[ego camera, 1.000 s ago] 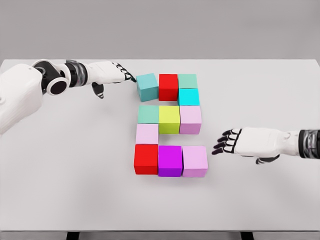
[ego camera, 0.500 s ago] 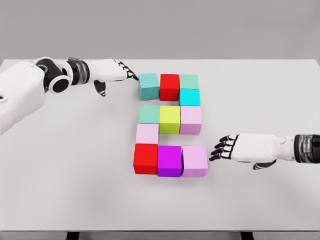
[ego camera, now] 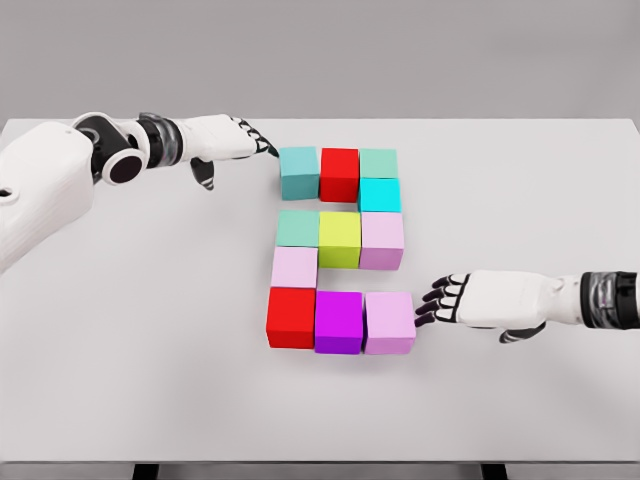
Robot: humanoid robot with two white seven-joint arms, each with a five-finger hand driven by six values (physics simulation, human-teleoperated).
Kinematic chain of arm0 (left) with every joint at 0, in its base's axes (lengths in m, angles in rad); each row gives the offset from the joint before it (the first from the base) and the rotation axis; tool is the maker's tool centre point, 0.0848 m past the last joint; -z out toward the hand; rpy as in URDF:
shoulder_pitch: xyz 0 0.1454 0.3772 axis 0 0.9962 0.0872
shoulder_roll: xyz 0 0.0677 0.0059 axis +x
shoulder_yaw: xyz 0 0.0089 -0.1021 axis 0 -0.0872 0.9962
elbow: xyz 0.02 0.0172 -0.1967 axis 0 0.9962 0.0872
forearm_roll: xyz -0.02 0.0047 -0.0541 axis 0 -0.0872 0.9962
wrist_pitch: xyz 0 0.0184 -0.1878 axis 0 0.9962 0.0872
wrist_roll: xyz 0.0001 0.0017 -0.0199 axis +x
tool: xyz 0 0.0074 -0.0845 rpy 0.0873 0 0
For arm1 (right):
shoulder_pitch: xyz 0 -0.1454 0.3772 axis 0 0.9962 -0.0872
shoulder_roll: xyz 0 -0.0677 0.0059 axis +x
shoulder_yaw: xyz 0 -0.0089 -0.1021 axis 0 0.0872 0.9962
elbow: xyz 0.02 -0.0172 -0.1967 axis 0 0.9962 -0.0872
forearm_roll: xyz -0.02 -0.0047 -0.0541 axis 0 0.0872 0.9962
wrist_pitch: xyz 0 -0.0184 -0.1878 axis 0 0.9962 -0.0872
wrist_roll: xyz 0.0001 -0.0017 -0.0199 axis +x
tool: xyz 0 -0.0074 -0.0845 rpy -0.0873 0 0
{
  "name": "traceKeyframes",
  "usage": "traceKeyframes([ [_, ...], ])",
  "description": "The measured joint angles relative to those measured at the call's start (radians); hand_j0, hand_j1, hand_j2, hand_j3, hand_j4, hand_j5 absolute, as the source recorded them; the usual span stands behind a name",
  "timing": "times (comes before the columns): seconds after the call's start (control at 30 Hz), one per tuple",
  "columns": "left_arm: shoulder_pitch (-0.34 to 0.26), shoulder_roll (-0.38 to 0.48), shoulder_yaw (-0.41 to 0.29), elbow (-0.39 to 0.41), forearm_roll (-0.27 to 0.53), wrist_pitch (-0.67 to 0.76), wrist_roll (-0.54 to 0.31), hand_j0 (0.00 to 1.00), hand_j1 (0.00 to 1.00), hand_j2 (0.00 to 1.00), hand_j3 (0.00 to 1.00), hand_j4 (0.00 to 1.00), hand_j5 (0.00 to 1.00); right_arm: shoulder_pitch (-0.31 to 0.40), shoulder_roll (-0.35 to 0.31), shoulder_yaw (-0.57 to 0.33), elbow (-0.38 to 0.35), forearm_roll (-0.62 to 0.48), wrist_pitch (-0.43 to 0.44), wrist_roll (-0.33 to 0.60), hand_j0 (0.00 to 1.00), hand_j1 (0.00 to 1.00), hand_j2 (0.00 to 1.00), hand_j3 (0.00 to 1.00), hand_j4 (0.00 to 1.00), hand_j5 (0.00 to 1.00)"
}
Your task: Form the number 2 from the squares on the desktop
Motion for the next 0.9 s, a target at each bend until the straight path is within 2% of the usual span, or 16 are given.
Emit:
traceKeyframes([
  [0.2, 0.000, -0.005, 0.004, 0.000, -0.005, 0.001, 0.000, 1.00, 1.00, 1.00, 1.00, 1.00, 1.00, -0.040, 0.011, 0.018, 0.000, -0.004, 0.000, 0.000, 1.00, 1.00, 1.00, 1.00, 1.00, 1.00],
  [0.47, -0.002, -0.016, 0.006, -0.001, -0.015, 0.001, 0.000, 1.00, 1.00, 1.00, 1.00, 1.00, 1.00, -0.040, 0.020, 0.043, 0.000, -0.008, 0.000, 0.000, 1.00, 1.00, 1.00, 1.00, 1.00, 1.00],
  [0.9, -0.003, -0.023, 0.018, -0.002, -0.023, 0.002, 0.000, 1.00, 1.00, 1.00, 1.00, 1.00, 1.00, -0.029, -0.002, -0.031, 0.005, -0.005, 0.000, 0.000, 1.00, 1.00, 1.00, 1.00, 1.00, 1.00],
])
